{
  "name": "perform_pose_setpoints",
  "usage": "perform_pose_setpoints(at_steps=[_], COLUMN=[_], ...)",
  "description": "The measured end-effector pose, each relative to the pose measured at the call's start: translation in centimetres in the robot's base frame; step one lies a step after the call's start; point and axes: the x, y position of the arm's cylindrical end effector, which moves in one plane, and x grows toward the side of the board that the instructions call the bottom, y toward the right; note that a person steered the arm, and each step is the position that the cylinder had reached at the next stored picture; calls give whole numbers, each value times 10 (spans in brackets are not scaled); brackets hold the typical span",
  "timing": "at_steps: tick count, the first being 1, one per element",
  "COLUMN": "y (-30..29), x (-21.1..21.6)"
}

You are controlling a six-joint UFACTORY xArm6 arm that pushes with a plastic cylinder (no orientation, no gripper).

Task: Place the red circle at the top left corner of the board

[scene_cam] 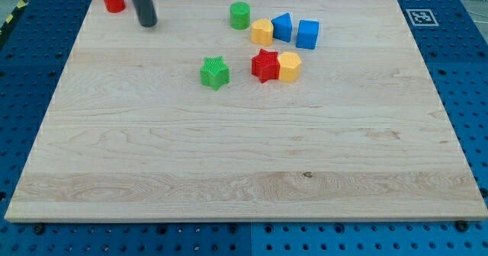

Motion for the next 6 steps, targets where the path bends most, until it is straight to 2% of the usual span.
perform_pose_setpoints(at_steps=[2,4,6], y=[16,1,-59], x=[-64,-73,-73])
